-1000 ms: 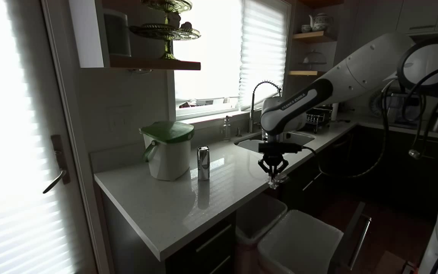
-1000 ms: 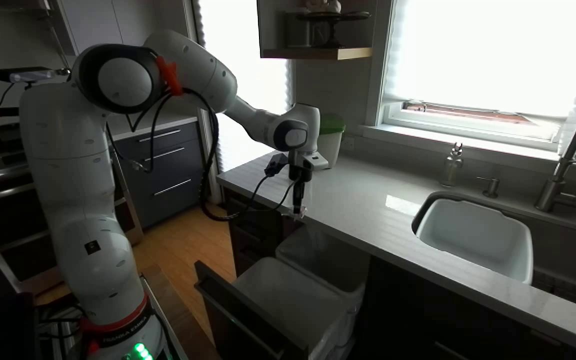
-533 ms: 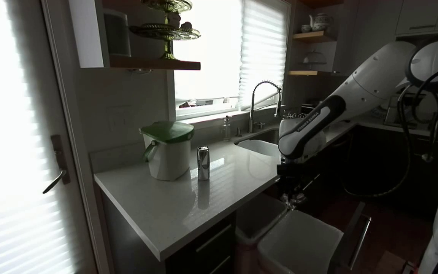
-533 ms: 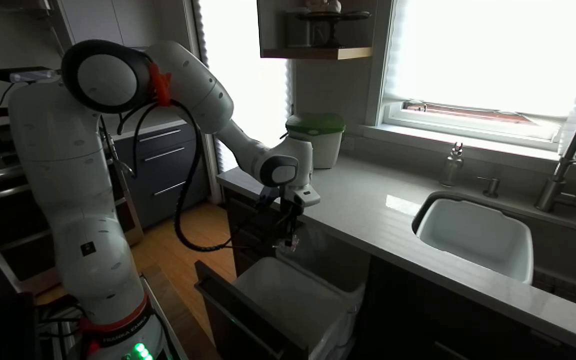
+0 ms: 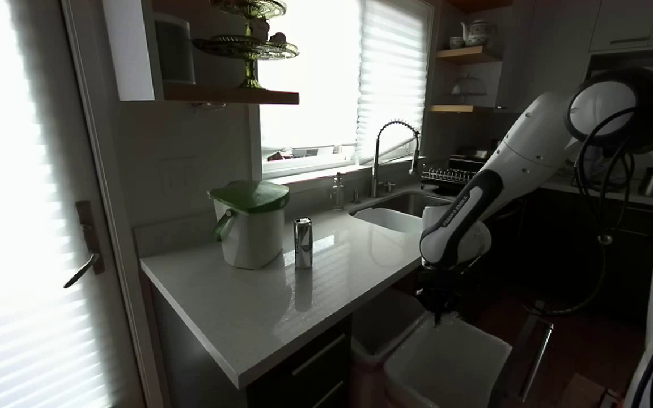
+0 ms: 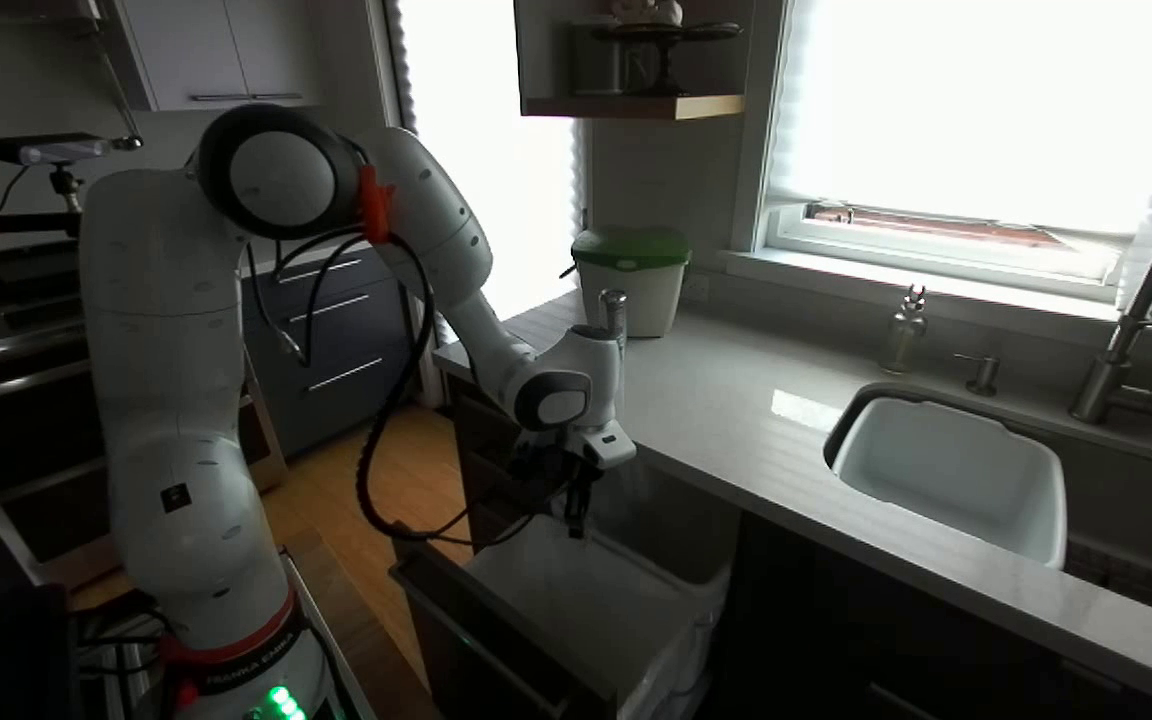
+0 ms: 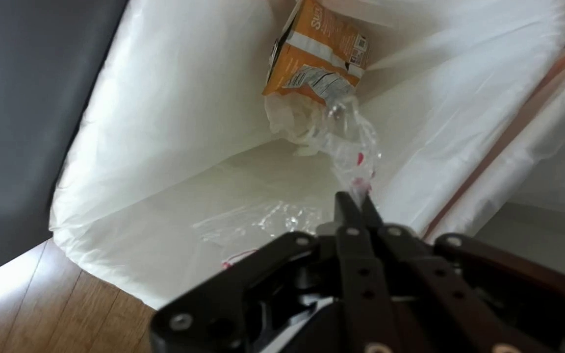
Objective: Put the wrapper from the counter in the bin at the front
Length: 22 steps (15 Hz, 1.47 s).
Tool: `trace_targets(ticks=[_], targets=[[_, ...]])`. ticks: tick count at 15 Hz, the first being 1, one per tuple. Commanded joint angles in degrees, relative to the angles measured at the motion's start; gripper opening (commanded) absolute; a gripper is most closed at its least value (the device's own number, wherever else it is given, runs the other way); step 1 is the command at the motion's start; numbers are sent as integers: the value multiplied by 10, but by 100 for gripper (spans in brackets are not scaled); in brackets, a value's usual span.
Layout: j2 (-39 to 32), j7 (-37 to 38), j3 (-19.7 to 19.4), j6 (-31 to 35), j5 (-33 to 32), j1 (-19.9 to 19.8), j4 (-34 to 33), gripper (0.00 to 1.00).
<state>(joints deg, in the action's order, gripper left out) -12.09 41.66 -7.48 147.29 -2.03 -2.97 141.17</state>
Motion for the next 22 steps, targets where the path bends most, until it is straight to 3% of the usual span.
trace_targets(ticks=[1,4,5,6,16,22], targets=[[-59,5,-17,30,-4,8,-18,0],[-95,5,-33,31,-9,16,-31,0],[-106,5,-38,33,-10,19,-37,26],[-117,6,-44,35,-10,23,-42,27],[-115,-10,-58,2,2,34,-79,99],[-38,-24,-63,-31,-14,33,-79,100]])
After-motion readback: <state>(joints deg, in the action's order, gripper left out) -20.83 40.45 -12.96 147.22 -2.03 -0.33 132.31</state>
